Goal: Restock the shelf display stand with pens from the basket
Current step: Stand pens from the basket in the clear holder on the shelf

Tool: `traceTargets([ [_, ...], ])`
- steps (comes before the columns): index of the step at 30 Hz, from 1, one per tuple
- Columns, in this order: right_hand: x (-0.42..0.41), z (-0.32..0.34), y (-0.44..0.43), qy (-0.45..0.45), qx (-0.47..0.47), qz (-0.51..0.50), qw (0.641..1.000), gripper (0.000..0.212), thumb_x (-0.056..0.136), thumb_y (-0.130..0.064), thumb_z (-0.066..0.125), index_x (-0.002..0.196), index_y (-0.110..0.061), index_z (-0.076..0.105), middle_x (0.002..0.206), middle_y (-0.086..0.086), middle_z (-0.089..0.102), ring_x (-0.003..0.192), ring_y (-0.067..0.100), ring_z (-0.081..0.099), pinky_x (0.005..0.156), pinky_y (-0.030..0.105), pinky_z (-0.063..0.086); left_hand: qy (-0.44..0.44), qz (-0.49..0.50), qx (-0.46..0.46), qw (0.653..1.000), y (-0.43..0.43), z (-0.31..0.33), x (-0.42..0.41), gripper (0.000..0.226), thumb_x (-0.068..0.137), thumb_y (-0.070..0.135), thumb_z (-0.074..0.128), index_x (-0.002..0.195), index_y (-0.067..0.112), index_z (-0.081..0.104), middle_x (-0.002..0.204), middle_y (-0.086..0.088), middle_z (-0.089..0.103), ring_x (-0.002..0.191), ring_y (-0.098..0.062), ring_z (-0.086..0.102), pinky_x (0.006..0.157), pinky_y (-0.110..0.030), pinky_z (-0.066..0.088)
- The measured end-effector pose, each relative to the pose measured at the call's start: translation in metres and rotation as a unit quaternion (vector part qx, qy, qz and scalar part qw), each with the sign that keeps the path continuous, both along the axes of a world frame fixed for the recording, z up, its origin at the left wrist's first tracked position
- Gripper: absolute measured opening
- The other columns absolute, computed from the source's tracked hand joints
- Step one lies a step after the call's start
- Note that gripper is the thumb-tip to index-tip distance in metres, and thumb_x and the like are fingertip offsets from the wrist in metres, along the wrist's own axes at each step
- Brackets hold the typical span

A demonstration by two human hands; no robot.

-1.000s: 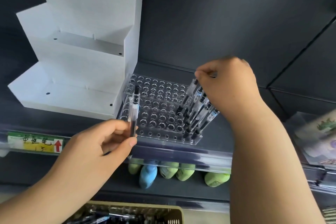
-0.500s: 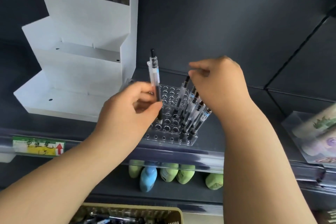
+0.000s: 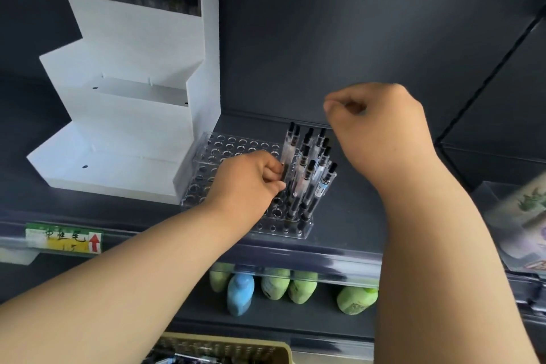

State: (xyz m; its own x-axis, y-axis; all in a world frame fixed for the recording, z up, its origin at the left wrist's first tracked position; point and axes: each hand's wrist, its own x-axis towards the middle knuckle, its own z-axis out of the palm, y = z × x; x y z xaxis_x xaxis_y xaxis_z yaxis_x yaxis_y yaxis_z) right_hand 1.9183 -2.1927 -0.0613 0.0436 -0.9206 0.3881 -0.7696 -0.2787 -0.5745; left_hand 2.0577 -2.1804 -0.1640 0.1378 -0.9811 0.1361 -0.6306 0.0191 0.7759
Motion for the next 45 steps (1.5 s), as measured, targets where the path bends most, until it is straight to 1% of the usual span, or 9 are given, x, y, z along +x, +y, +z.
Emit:
traceTargets([
  [5, -0.005, 0.006, 0.003, -0.007, -0.006, 0.003, 1.000, 0.017, 0.089, -0.028, 0.054, 0.091, -0.028, 0.071, 0.087, -0.008, 0.065, 0.086, 0.017, 0.059, 0.077, 0.027, 0.048, -0.012, 0.009, 0.018, 1.000, -0.002, -0.001, -0.002, 0.009, 0.080, 0.025, 0.073, 0.083, 0.028, 0.066, 0.076, 0.017, 0.064, 0.071, 0.006, 0.058, 0.056, -0.001, 0.036],
  [11, -0.013, 0.016, 0.020, 0.008, -0.024, -0.002, 1.000, 0.017, 0.090, -0.028, 0.054, 0.093, -0.027, 0.070, 0.090, -0.005, 0.065, 0.089, 0.019, 0.058, 0.080, 0.030, 0.048, -0.029, 0.008, 0.038, 0.999, 0.006, -0.003, 0.004, 0.009, 0.083, 0.026, 0.069, 0.090, 0.028, 0.064, 0.075, 0.020, 0.059, 0.071, 0.009, 0.052, 0.056, -0.001, 0.030],
  [14, -0.019, 0.018, 0.039, 0.004, -0.020, -0.011, 1.000, 0.016, 0.089, -0.028, 0.055, 0.095, -0.028, 0.071, 0.092, -0.005, 0.066, 0.094, 0.016, 0.056, 0.081, 0.027, 0.044, -0.026, 0.005, 0.031, 0.999, 0.009, -0.003, 0.002, 0.009, 0.086, 0.021, 0.066, 0.094, 0.023, 0.066, 0.079, 0.016, 0.060, 0.075, 0.002, 0.056, 0.059, -0.001, 0.032],
  [17, -0.028, 0.013, 0.059, -0.008, -0.003, -0.028, 1.000, 0.016, 0.089, -0.028, 0.057, 0.097, -0.028, 0.071, 0.091, -0.006, 0.066, 0.092, 0.013, 0.056, 0.075, 0.022, 0.037, -0.012, 0.001, 0.038, 0.999, 0.006, -0.001, -0.005, 0.009, 0.086, 0.019, 0.066, 0.095, 0.019, 0.066, 0.080, 0.011, 0.063, 0.080, -0.008, 0.062, 0.074, -0.018, 0.051],
  [21, -0.034, -0.003, 0.080, 0.010, 0.019, -0.032, 0.999, 0.016, 0.089, -0.028, 0.057, 0.097, -0.030, 0.070, 0.088, -0.011, 0.062, 0.090, 0.010, 0.053, 0.073, 0.020, 0.032, -0.040, 0.004, 0.045, 0.998, 0.001, 0.001, -0.010, 0.009, 0.086, 0.026, 0.064, 0.094, 0.020, 0.064, 0.090, 0.002, 0.068, 0.086, -0.019, 0.064, 0.082, -0.037, 0.054],
  [30, -0.037, -0.006, 0.074, 0.032, 0.021, -0.037, 0.999, 0.017, 0.090, -0.028, 0.055, 0.099, -0.030, 0.070, 0.087, -0.012, 0.059, 0.095, 0.011, 0.051, 0.075, 0.020, 0.031, -0.101, 0.009, 0.042, 0.994, 0.000, 0.001, -0.008, 0.011, 0.087, 0.038, 0.060, 0.085, 0.028, 0.059, 0.084, 0.005, 0.067, 0.083, -0.019, 0.063, 0.080, -0.037, 0.053],
  [35, -0.034, -0.004, 0.072, 0.020, 0.028, -0.027, 0.999, 0.016, 0.090, -0.029, 0.055, 0.097, -0.030, 0.070, 0.088, -0.011, 0.061, 0.095, 0.012, 0.051, 0.075, 0.021, 0.032, -0.161, 0.003, 0.018, 0.987, 0.004, -0.003, -0.008, 0.015, 0.089, 0.038, 0.055, 0.095, 0.025, 0.059, 0.091, 0.004, 0.067, 0.085, -0.018, 0.062, 0.080, -0.036, 0.052],
  [40, -0.036, -0.003, 0.071, 0.005, 0.031, -0.027, 0.999, 0.015, 0.090, -0.029, 0.055, 0.095, -0.030, 0.069, 0.087, -0.011, 0.062, 0.093, 0.012, 0.051, 0.074, 0.022, 0.032, -0.145, -0.004, -0.010, 0.989, 0.009, -0.006, -0.006, 0.017, 0.089, 0.033, 0.056, 0.102, 0.023, 0.060, 0.092, 0.005, 0.069, 0.085, -0.018, 0.063, 0.080, -0.034, 0.052],
  [45, -0.038, -0.002, 0.071, -0.001, 0.039, -0.028, 0.999, 0.014, 0.091, -0.030, 0.055, 0.092, -0.030, 0.069, 0.083, -0.011, 0.062, 0.093, 0.015, 0.052, 0.073, 0.022, 0.032, -0.086, 0.013, -0.012, 0.996, 0.011, -0.010, -0.004, 0.008, 0.084, 0.033, 0.063, 0.089, 0.028, 0.061, 0.087, 0.008, 0.068, 0.080, -0.014, 0.063, 0.076, -0.030, 0.053],
])
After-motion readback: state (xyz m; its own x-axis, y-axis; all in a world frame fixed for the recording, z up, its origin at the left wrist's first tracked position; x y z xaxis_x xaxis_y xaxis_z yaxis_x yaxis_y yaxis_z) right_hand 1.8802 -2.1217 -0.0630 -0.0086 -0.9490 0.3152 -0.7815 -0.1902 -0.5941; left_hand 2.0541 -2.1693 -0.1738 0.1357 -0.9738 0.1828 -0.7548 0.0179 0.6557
